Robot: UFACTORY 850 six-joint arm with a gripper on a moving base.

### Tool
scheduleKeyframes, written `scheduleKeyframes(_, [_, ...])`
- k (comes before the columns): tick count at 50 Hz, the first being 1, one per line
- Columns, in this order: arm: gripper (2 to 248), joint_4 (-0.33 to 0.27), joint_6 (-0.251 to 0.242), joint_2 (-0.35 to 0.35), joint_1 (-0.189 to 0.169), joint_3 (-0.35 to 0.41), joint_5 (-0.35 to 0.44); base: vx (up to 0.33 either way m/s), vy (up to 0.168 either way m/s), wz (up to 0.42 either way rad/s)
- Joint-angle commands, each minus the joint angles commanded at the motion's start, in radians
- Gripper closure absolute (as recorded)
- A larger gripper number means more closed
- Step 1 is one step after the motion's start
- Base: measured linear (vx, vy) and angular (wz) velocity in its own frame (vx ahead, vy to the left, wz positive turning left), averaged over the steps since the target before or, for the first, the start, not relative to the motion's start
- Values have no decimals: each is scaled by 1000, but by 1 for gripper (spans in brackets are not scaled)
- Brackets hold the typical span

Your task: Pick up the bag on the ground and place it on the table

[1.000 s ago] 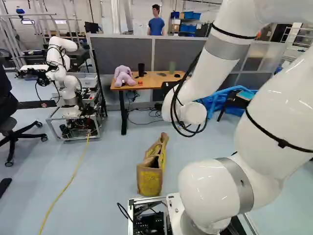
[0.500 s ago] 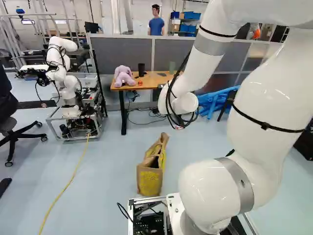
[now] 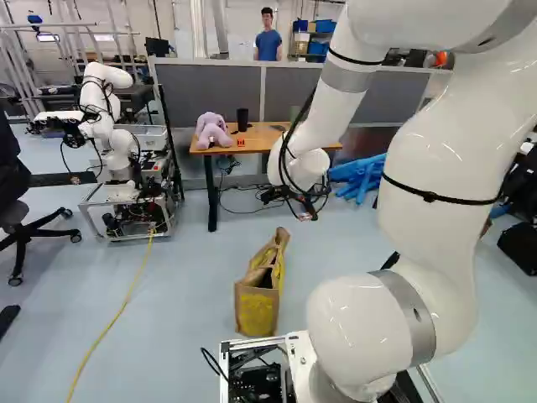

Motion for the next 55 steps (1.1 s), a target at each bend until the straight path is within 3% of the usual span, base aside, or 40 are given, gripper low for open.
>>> scheduleKeyframes(40, [3,57,0,-298,-35,-259,-418,0,0,0])
scheduleKeyframes(55, [3,62,0,-398,-49,-351,-450,0,0,0])
